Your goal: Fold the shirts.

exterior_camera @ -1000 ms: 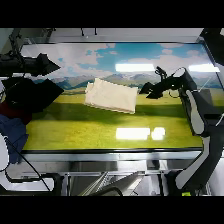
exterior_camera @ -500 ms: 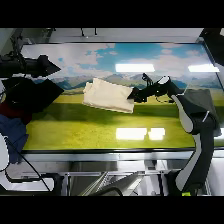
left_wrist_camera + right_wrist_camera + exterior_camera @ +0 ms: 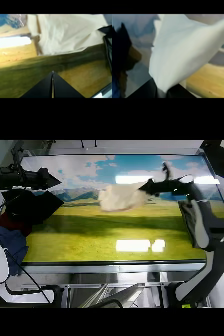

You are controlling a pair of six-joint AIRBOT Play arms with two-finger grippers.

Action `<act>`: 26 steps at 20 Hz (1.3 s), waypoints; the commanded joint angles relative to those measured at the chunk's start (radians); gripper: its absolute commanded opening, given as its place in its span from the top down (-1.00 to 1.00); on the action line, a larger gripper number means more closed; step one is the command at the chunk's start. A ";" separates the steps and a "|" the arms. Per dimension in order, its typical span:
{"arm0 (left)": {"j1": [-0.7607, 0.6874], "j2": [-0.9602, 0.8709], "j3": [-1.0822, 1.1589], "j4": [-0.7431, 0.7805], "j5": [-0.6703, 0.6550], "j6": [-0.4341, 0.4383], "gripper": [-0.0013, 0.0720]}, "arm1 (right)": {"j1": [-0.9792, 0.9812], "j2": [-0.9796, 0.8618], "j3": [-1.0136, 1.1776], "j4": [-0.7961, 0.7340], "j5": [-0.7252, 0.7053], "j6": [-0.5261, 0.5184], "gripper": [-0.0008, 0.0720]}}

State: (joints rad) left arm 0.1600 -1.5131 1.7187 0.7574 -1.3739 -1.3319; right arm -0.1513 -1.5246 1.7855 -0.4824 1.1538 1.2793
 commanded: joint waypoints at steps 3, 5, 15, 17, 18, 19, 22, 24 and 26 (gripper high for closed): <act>0.000 -0.001 0.000 0.002 -0.069 0.000 0.92 | -0.361 0.179 0.115 -0.095 0.035 0.336 0.92; 0.000 0.000 0.000 0.002 -0.092 0.000 0.92 | -0.494 0.231 0.115 -0.173 0.119 0.442 0.92; 0.000 -0.001 0.000 0.003 -0.145 0.000 0.92 | -0.748 0.283 0.033 -0.843 0.687 0.521 0.92; 0.000 -0.001 0.000 0.004 -0.145 0.000 0.92 | -0.748 0.284 0.008 -0.938 0.687 0.497 0.91; 0.000 -0.001 0.000 0.009 -0.145 0.000 0.92 | -0.748 0.278 -0.001 -0.943 0.687 0.496 0.86; 0.000 -0.001 0.000 0.010 -0.143 0.000 0.92 | -0.748 0.269 -0.003 -0.942 0.687 0.497 0.43; 0.000 -0.001 0.000 0.010 -0.141 0.000 0.92 | -0.747 0.257 -0.003 -0.924 0.684 0.497 -0.98; 0.000 -0.001 0.000 0.009 -0.140 0.000 0.92 | -0.747 0.257 -0.003 -0.879 0.660 0.497 -0.98; 0.000 0.000 0.000 0.000 -0.133 0.000 0.92 | -0.744 0.257 -0.003 -0.739 0.615 0.497 -0.90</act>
State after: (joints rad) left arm 0.1600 -1.5131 1.7187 0.7654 -1.5135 -1.3315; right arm -0.8974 -1.2655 1.7844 -1.3373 1.8103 1.7794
